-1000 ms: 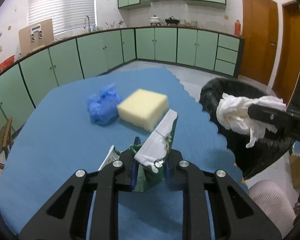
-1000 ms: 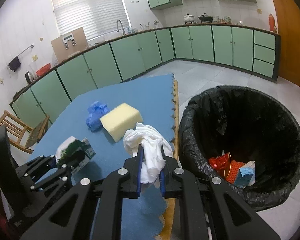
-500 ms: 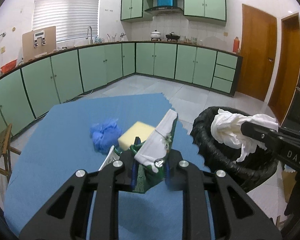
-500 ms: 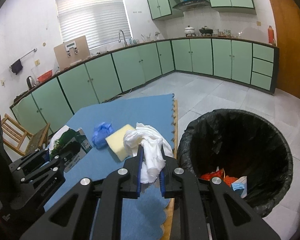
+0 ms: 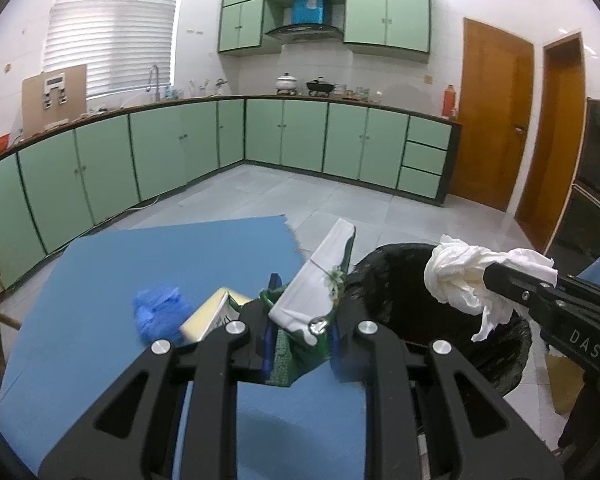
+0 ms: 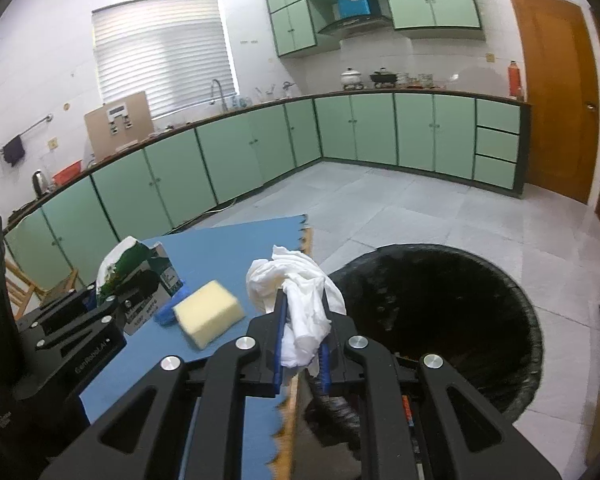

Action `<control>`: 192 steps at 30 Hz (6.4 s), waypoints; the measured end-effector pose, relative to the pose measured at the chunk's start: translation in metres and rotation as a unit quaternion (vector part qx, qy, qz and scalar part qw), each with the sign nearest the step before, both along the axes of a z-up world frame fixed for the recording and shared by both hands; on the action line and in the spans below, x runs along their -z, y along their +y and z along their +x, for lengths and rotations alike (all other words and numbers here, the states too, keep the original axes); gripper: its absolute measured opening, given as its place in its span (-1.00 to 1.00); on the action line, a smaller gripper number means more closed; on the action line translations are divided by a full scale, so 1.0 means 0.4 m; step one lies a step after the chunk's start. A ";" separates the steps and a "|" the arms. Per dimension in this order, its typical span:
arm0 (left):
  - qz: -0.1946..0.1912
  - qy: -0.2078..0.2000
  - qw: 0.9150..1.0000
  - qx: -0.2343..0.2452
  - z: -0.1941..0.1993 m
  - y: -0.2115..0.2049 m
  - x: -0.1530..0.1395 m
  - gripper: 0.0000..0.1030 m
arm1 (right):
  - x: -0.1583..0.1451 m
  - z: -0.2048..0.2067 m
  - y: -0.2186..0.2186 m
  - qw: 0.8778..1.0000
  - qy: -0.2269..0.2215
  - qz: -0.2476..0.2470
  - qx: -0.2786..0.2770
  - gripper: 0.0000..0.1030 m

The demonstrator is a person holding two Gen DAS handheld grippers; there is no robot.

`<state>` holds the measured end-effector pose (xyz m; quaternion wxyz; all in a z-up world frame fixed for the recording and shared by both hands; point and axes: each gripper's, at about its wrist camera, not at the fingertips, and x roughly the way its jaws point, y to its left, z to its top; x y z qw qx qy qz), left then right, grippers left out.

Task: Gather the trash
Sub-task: 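Grasp the green wrapper with the left gripper while the right holds the tissue near the bin, then carry wrapper and tissue over the black bin and open both grippers, then move both open grippers back over the table toward the bag and sponge, then grasp the yellow sponge with the right gripper while the left grasps the blue bag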

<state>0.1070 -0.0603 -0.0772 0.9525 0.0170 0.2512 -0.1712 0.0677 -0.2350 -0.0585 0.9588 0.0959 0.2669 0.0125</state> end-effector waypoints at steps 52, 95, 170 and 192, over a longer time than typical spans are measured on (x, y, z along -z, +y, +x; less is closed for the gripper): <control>-0.023 0.087 0.986 0.138 0.294 -0.522 0.214 0.07 | 0.241 0.124 -0.449 0.986 0.092 0.001 0.139 -0.09; 0.025 0.005 0.990 -0.139 0.152 0.394 0.075 0.65 | 0.130 0.223 0.181 0.999 0.029 -0.012 -0.007 0.88; 0.031 0.068 0.992 -0.100 0.353 0.365 0.251 0.44 | 0.228 0.442 0.316 0.989 0.089 -0.011 -0.116 -0.54; 0.023 0.053 0.995 -0.082 0.293 0.347 0.137 -1.00 | 0.106 0.382 0.319 0.991 0.041 -0.032 -0.122 -0.54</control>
